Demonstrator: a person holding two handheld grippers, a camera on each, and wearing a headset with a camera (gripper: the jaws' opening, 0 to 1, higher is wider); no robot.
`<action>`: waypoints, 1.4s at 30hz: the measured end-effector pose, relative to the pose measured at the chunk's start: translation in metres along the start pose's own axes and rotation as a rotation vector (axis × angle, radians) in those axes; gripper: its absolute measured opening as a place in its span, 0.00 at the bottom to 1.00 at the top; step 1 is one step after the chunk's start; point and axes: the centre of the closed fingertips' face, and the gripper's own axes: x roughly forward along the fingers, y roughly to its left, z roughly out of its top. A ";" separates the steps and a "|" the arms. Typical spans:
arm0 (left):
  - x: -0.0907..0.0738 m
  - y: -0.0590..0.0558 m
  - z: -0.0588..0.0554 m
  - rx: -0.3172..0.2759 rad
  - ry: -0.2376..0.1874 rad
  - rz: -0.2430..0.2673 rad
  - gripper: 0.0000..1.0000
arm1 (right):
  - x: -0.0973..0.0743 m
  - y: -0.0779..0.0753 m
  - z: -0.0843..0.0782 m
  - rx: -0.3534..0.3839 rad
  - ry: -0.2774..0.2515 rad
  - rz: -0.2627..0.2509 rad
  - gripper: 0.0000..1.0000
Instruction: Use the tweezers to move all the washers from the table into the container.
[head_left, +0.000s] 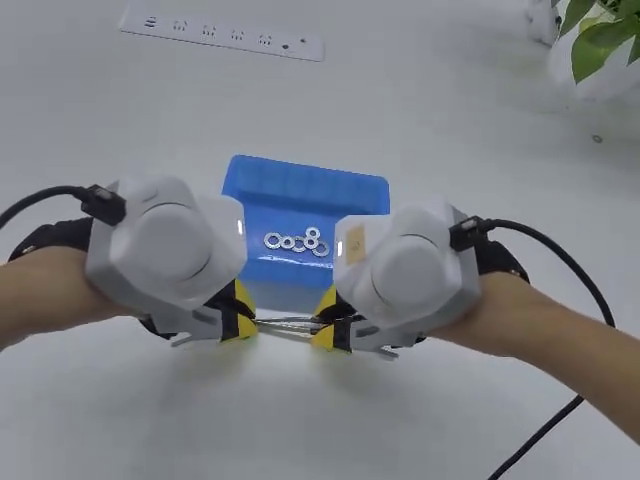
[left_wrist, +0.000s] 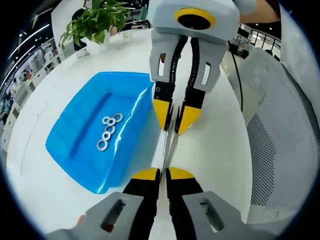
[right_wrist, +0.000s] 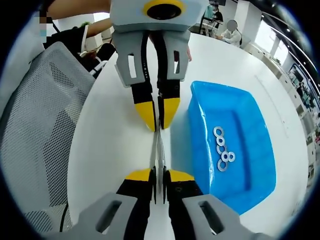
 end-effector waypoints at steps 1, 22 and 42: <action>0.000 0.000 0.000 0.007 0.001 0.000 0.09 | 0.000 0.000 0.000 0.014 0.000 0.005 0.12; -0.082 -0.035 0.037 -0.032 -0.325 0.057 0.27 | -0.108 -0.002 0.028 0.201 -0.411 -0.303 0.23; -0.138 -0.020 0.034 0.015 -0.271 0.317 1.00 | -0.137 -0.008 0.008 0.134 -0.265 -0.560 1.00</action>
